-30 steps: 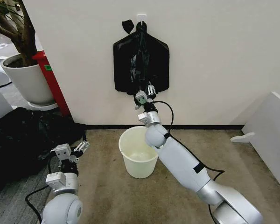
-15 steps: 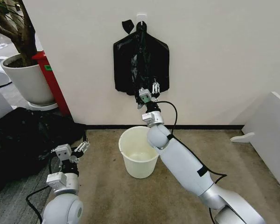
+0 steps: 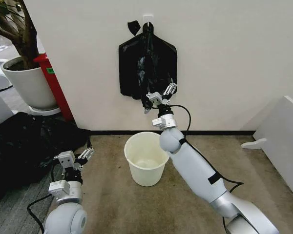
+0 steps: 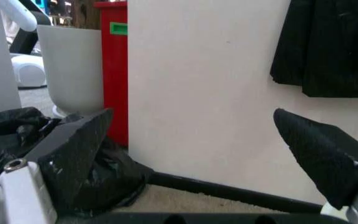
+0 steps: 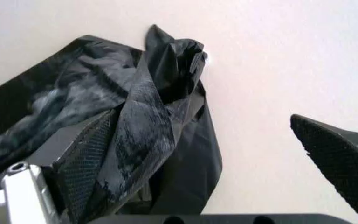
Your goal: Place the garbage bag over the trash bin.
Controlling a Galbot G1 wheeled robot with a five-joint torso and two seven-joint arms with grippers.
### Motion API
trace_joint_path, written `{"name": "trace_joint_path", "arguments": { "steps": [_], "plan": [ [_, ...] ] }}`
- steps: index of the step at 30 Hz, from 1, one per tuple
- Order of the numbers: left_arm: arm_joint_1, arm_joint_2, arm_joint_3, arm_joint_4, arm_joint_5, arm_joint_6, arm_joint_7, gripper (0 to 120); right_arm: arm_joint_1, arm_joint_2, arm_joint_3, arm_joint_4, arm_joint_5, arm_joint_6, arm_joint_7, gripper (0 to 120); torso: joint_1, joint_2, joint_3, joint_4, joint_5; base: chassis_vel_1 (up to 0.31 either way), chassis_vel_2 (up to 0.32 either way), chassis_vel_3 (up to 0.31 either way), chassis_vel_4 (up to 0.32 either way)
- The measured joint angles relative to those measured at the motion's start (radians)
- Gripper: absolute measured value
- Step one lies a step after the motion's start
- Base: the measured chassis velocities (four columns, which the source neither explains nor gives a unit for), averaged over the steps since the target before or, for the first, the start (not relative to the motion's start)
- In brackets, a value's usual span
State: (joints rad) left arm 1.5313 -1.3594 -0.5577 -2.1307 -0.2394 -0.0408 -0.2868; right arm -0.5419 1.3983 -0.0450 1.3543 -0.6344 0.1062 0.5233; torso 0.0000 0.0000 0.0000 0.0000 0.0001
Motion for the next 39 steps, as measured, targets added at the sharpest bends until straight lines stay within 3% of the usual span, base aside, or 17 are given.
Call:
{"name": "trace_joint_path", "arguments": {
  "steps": [11, 32, 39],
  "plan": [
    [0.000, 0.005, -0.003, 0.000, 0.001, 0.000, 0.000, 100, -0.026, -0.014, 0.020, -0.014, -0.099, -0.056, -0.035, 97, 0.000, 0.000, 0.000, -0.0001, 0.0000, 0.000, 0.000, 0.000, 0.000],
    [-0.013, 0.004, 0.006, 0.022, 0.001, 0.000, 0.001, 100, -0.033, -0.008, 0.048, 0.037, -0.090, -0.023, -0.022, 19, 0.000, 0.000, 0.000, 0.0000, 0.0000, 0.000, 0.000, 0.000, 0.000],
    [-0.018, 0.003, 0.010, 0.028, 0.001, 0.000, 0.001, 100, -0.040, -0.018, 0.052, 0.029, -0.055, -0.035, -0.023, 14, 0.000, 0.000, 0.000, 0.0000, 0.0000, 0.000, 0.000, 0.000, 0.000]
  ]
}}
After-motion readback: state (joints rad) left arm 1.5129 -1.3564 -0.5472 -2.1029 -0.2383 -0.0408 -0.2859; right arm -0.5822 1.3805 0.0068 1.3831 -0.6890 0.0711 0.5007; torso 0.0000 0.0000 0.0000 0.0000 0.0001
